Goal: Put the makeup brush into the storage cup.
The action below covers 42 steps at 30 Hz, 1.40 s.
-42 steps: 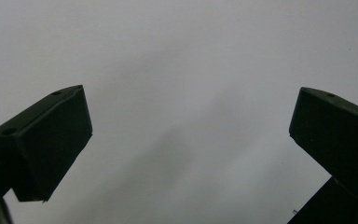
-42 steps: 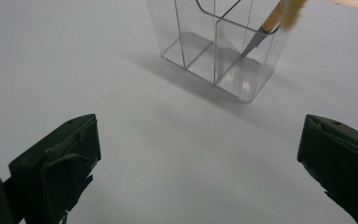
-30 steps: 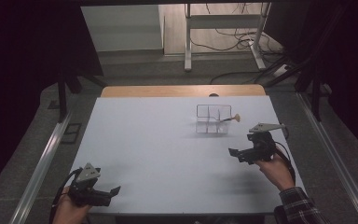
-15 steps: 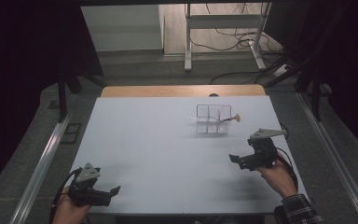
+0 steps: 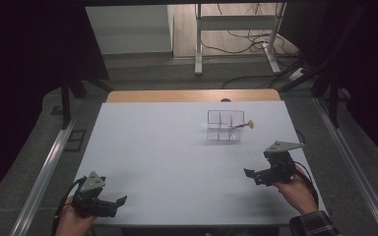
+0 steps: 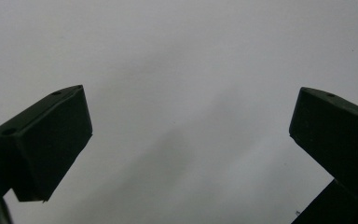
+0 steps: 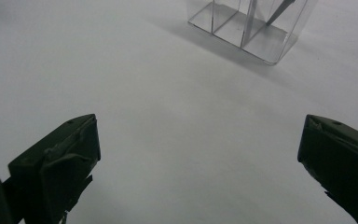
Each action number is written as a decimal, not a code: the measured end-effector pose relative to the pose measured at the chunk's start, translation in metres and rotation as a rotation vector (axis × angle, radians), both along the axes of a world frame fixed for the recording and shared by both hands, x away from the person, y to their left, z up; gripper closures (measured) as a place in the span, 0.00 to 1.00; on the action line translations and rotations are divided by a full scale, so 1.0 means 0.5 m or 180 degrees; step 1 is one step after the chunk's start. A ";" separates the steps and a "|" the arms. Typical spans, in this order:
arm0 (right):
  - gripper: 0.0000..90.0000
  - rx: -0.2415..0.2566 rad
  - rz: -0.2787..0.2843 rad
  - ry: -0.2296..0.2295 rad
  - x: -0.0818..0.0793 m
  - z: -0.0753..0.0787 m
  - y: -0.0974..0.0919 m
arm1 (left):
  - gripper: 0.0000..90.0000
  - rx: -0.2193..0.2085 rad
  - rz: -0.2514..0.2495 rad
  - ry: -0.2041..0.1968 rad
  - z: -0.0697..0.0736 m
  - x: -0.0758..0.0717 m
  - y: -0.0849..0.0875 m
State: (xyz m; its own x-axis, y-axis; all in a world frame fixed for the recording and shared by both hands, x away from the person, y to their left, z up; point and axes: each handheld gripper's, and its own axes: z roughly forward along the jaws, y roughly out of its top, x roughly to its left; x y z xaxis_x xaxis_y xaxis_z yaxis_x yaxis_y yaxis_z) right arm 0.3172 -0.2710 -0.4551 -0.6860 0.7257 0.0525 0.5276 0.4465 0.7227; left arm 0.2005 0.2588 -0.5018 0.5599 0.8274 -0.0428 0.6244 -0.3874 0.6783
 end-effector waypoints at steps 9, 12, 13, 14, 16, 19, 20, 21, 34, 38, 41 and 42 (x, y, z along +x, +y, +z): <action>0.00 -0.0069 0.0007 -0.0016 -0.017 -0.003 -0.007 | 0.00 0.0002 0.0000 0.0004 0.000 0.000 0.000; 0.00 -0.0076 0.0009 -0.0017 -0.022 -0.003 -0.010 | 0.00 0.0006 0.0000 0.0009 -0.001 0.000 0.000; 0.00 -0.0077 0.0006 -0.0019 -0.024 -0.003 -0.011 | 0.00 0.0007 0.0001 0.0011 -0.001 0.000 0.000; 0.00 -0.0068 0.0004 -0.0012 -0.026 -0.003 -0.012 | 0.00 0.0007 0.0001 0.0010 -0.001 0.000 0.000; 0.00 -0.0076 0.0001 -0.0015 -0.029 -0.003 -0.016 | 0.00 0.0006 0.0004 0.0013 -0.001 0.000 0.000; 0.00 -0.0080 -0.0010 -0.0021 -0.034 -0.004 -0.021 | 0.00 0.0011 0.0004 0.0018 -0.001 0.001 0.000; 0.00 -0.0077 -0.0018 -0.0015 -0.036 -0.004 -0.023 | 0.00 0.0012 0.0004 0.0019 -0.001 0.001 0.000; 0.00 -0.0085 -0.0022 -0.0018 -0.037 -0.004 -0.024 | 0.00 0.0011 0.0003 0.0019 -0.001 0.001 0.000; 0.00 -0.0152 -0.0089 -0.0020 -0.055 -0.007 -0.051 | 0.00 0.0016 0.0003 0.0020 -0.002 0.001 0.000; 0.00 -0.0186 -0.0111 -0.0018 -0.061 -0.009 -0.060 | 0.00 0.0017 0.0002 0.0022 -0.002 0.001 0.000; 0.00 -0.0203 -0.0134 -0.0021 -0.065 -0.011 -0.067 | 0.00 0.0019 0.0001 0.0023 -0.002 0.001 0.000; 0.00 -0.0214 -0.0140 -0.0022 -0.067 -0.011 -0.069 | 0.00 0.0017 0.0002 0.0027 -0.002 0.001 0.000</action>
